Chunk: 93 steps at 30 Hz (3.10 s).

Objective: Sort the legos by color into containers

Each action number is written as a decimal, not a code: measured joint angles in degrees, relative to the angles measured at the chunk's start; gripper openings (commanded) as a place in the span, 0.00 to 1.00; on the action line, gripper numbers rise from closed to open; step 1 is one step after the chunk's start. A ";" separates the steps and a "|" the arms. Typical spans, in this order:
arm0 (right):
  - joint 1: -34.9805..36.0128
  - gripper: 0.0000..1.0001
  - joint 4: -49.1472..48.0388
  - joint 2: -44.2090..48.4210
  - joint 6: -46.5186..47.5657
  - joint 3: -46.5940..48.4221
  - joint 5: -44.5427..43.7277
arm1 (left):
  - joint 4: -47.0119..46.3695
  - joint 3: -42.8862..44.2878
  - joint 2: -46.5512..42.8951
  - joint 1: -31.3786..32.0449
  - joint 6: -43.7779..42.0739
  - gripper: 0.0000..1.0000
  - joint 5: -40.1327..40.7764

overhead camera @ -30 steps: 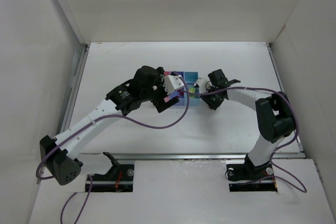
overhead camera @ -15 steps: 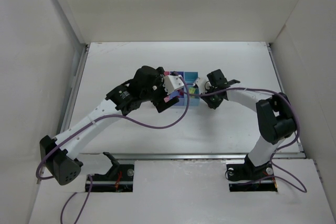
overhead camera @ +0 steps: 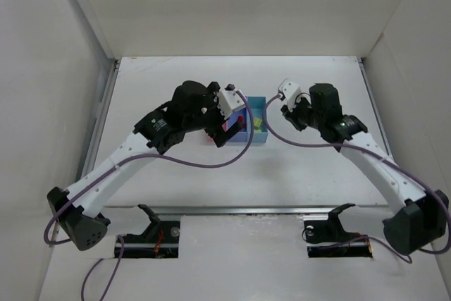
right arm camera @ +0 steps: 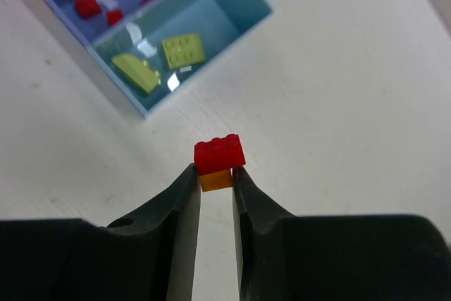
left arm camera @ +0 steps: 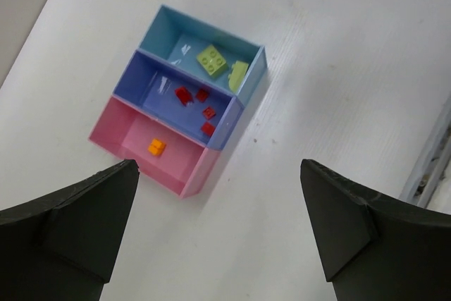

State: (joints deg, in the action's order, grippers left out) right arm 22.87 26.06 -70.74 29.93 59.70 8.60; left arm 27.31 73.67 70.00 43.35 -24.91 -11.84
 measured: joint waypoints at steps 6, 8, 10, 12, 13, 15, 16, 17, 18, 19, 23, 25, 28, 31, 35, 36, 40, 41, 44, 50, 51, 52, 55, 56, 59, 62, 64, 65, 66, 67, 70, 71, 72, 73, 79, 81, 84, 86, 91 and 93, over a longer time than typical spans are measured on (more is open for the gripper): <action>0.02 0.03 -6.47 10.54 -2.62 -3.10 6.93 | -0.70 4.28 -0.31 -0.74 7.28 0.98 -8.13; 0.33 0.03 -7.87 12.50 -3.28 -3.74 8.13 | -1.01 5.64 0.22 -1.27 9.77 0.97 -11.93; 0.81 0.03 -8.79 13.62 -3.85 -4.11 9.03 | -1.75 6.97 1.36 -1.49 12.35 0.95 -15.10; 1.27 0.03 -9.03 14.56 -4.07 -4.42 9.92 | -2.91 8.00 2.99 -1.73 15.30 0.94 -17.73; 1.53 0.03 -9.09 15.04 -4.09 -4.63 10.25 | -3.50 8.48 3.87 -1.73 16.96 0.94 -18.67; 2.49 0.03 -9.38 16.13 -4.04 -5.11 10.88 | -4.44 9.62 6.05 -1.73 19.89 0.92 -19.93; 3.45 0.03 -9.42 16.63 -4.04 -5.18 11.04 | -4.61 10.73 7.52 -1.73 21.38 0.92 -20.33; 4.00 0.03 -9.55 16.85 -4.04 -5.18 11.19 | -4.85 12.11 9.20 -1.73 22.86 0.91 -20.50; 4.90 0.03 -9.84 17.16 -4.04 -5.20 11.17 | -4.74 13.77 11.06 -1.73 24.46 0.89 -20.48; 5.70 0.03 -9.97 17.46 -4.04 -5.25 11.17 | -4.72 15.54 13.05 -1.73 25.86 0.89 -20.44; 8.15 0.03 -10.21 18.27 -3.87 -5.33 10.97 | -4.00 22.05 20.00 -1.75 29.35 0.89 -19.50; 9.09 0.03 -10.25 18.34 -3.82 -5.33 10.69 | -3.87 22.49 21.20 -1.73 30.42 0.89 -18.23; 9.86 0.03 -10.25 18.34 -3.82 -5.35 10.03 | -3.06 22.86 21.51 -1.70 31.43 0.83 -16.98; 10.32 0.03 -10.25 18.29 -3.76 -5.35 9.35 | -2.75 23.76 21.49 -1.68 31.80 0.81 -16.85; 10.60 0.03 -10.29 18.12 -3.39 -5.35 8.70 | -2.27 23.87 21.49 -1.68 32.15 0.73 -17.94; 10.60 0.03 -10.25 18.05 -3.28 -5.35 8.48 | -2.14 23.87 21.49 -1.68 32.24 0.73 -18.47; 10.60 0.03 -10.27 17.51 -2.73 -5.35 8.20 | -2.08 23.87 21.51 -1.68 32.68 0.71 -21.07; 10.60 0.03 -10.27 17.38 -2.69 -5.35 8.11 | -1.95 23.87 21.55 -1.68 32.70 0.71 -21.55; 10.60 0.03 -10.27 17.29 -2.47 -5.35 7.80 | -1.64 23.85 21.88 -1.68 32.68 0.70 -22.62; 10.60 0.03 -10.27 17.25 -2.27 -5.35 7.61 | -1.55 23.80 24.15 -1.68 32.20 0.69 -24.70; 10.60 0.03 -10.27 17.25 -2.27 -5.35 7.54 | -1.60 23.54 24.63 -1.68 32.22 0.69 -25.00; 10.60 0.03 -10.27 17.25 -2.27 -5.35 7.50 | -1.49 23.28 24.92 -1.68 32.22 0.67 -25.27; 10.58 0.03 -9.84 17.14 -2.12 -5.35 6.99 | -1.29 22.80 25.55 -1.84 32.24 0.66 -25.68; 10.58 0.03 -9.84 17.11 -2.10 -5.38 6.84 | -1.31 22.80 25.62 -1.84 32.24 0.61 -25.68; 10.58 0.03 -10.08 17.11 -1.81 -5.35 6.84 | -1.38 22.80 25.62 -1.86 32.26 0.56 -26.01; 10.58 0.03 -10.10 17.11 -1.66 -5.35 6.84 | -1.40 22.80 25.62 -1.88 32.35 0.54 -26.69; 10.58 0.03 -10.10 17.11 -1.66 -5.35 6.84 | -1.70 22.80 25.62 -1.88 32.79 0.61 -27.47; 10.58 0.03 -10.01 17.11 -1.64 -5.35 6.82 | -2.10 22.73 25.62 -1.88 33.05 0.62 -27.93; 10.58 0.03 -9.94 17.11 -1.62 -5.35 6.80 | -2.56 22.60 25.62 -1.99 33.57 0.62 -28.52; 10.58 0.03 -9.88 17.11 -1.60 -5.35 6.75 | -3.13 22.40 25.62 -2.08 34.14 0.64 -29.03; 10.58 0.03 -9.84 17.11 -1.44 -5.38 6.73 | -5.03 21.94 25.62 -2.32 36.68 0.61 -30.93; 10.58 0.03 -9.81 17.11 -1.42 -5.38 6.71 | -5.42 21.92 25.62 -2.34 37.44 0.59 -31.45; 10.58 0.03 -9.84 17.11 -1.42 -5.35 6.71 | -5.66 21.90 25.62 -2.32 37.94 0.57 -31.71; 10.58 0.03 -9.84 17.11 -1.42 -5.38 6.69 | -5.75 21.90 25.62 -2.32 38.36 0.57 -31.82; 10.60 0.03 -9.60 17.11 -1.40 -5.38 6.62 | -6.54 20.85 25.64 -2.32 40.41 0.47 -32.20; 10.60 0.03 -9.31 17.11 -1.40 -5.38 6.58 | -6.62 20.37 25.64 -2.36 40.89 0.44 -32.39; 10.60 0.03 -9.07 17.11 -1.31 -5.38 6.40 | -6.91 20.31 25.83 -2.34 41.33 0.42 -32.72; 10.60 0.03 -9.03 17.14 -1.27 -5.38 6.34 | -7.02 20.31 25.92 -2.34 41.59 0.45 -32.83; 11.08 0.03 -8.81 17.11 -1.25 -5.38 6.12 | -7.96 20.31 26.49 -2.51 42.73 0.41 -33.75; 11.08 0.03 -8.57 17.09 -1.25 -5.40 5.92 | -8.35 20.31 26.84 -2.60 43.39 0.39 -34.32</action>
State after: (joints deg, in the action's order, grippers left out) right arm 33.95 17.50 -53.65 28.69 54.30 14.52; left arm 18.96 93.97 96.84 40.75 18.48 -46.15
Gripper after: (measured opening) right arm 0.272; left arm 0.399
